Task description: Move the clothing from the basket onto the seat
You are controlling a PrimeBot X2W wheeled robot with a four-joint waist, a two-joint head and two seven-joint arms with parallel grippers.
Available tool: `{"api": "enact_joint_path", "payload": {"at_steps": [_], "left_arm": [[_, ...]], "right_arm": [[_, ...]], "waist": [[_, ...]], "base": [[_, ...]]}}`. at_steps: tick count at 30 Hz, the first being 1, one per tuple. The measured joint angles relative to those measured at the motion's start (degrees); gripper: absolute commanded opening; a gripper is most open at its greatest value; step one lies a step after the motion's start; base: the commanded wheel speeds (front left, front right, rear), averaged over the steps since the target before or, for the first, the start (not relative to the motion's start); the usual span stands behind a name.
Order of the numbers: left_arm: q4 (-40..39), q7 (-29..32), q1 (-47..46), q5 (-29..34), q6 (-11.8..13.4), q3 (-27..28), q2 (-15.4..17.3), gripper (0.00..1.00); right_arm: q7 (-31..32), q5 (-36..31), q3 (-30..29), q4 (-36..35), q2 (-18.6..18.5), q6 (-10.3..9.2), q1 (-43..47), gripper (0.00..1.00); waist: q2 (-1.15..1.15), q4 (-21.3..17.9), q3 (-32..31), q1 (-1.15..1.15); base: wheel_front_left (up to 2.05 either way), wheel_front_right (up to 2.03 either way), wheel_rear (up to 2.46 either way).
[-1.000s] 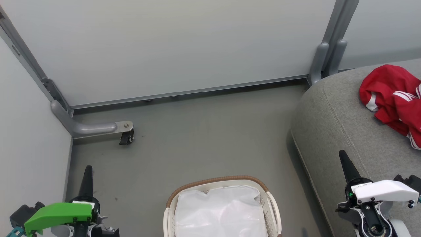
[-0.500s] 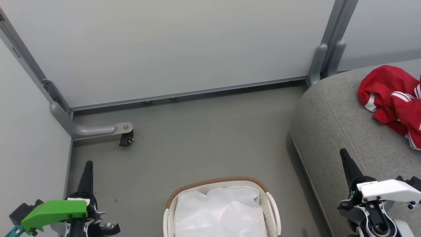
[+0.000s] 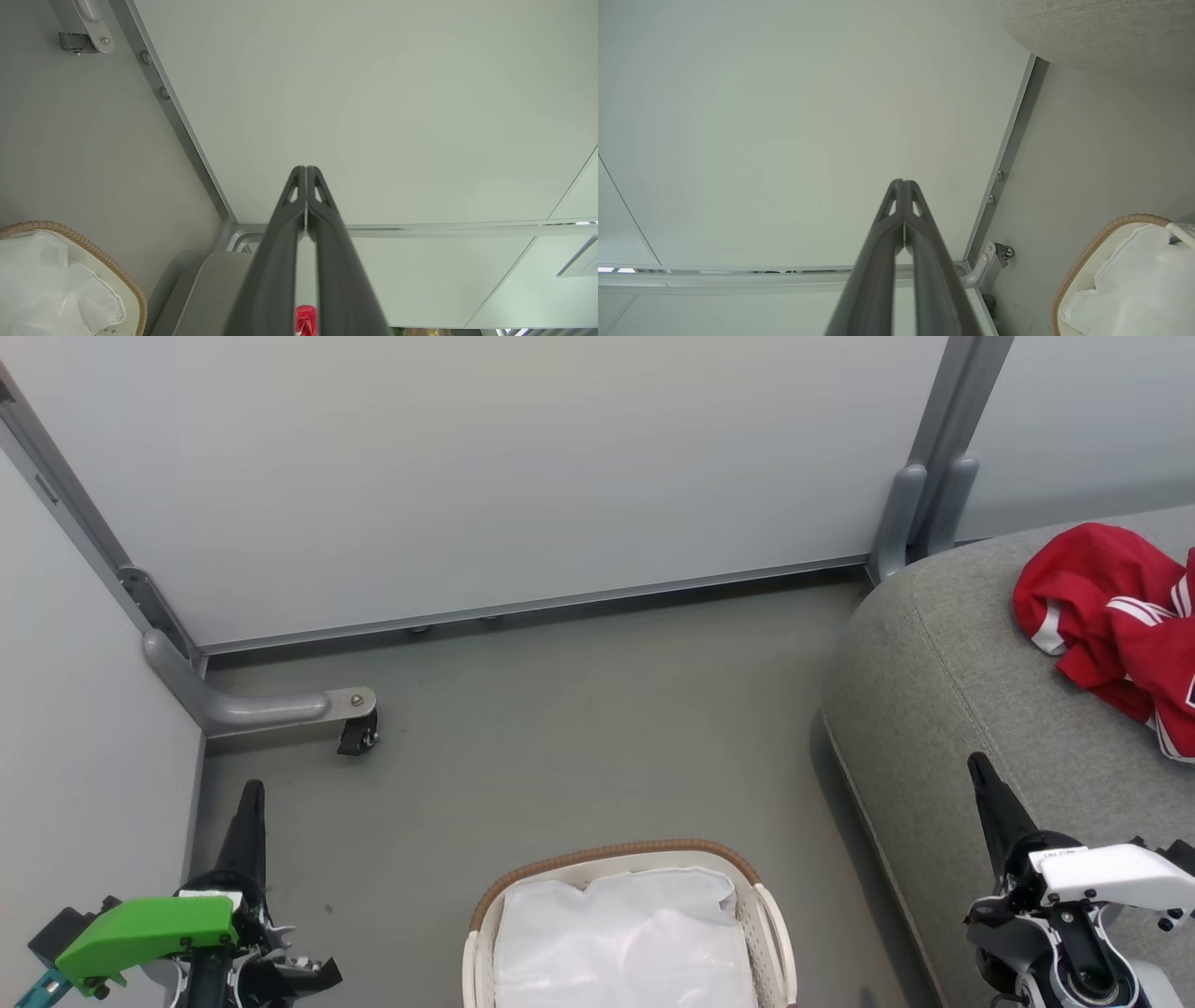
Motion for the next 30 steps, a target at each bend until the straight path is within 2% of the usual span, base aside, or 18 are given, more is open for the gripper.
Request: {"api": "enact_joint_path", "payload": {"at_steps": [11, 30], "left_arm": [[-0.6, 1.1, -0.4, -3.9, 0.0, 0.2, 0.0, 0.0], [-0.6, 1.1, -0.5, -3.9, 0.0, 0.2, 0.0, 0.0]], "right_arm": [[1.0, 4.1, -0.4, -0.4, 0.0, 0.0, 0.0, 0.0], [1.0, 4.1, -0.4, -0.4, 0.0, -0.01, 0.0, 0.0]], "waist": [[0.0, -0.1, -0.3, 0.0], [0.0, -0.1, -0.3, 0.0]], "base": [[0.0, 0.0, 0.0], [0.0, 0.0, 0.0]]}}
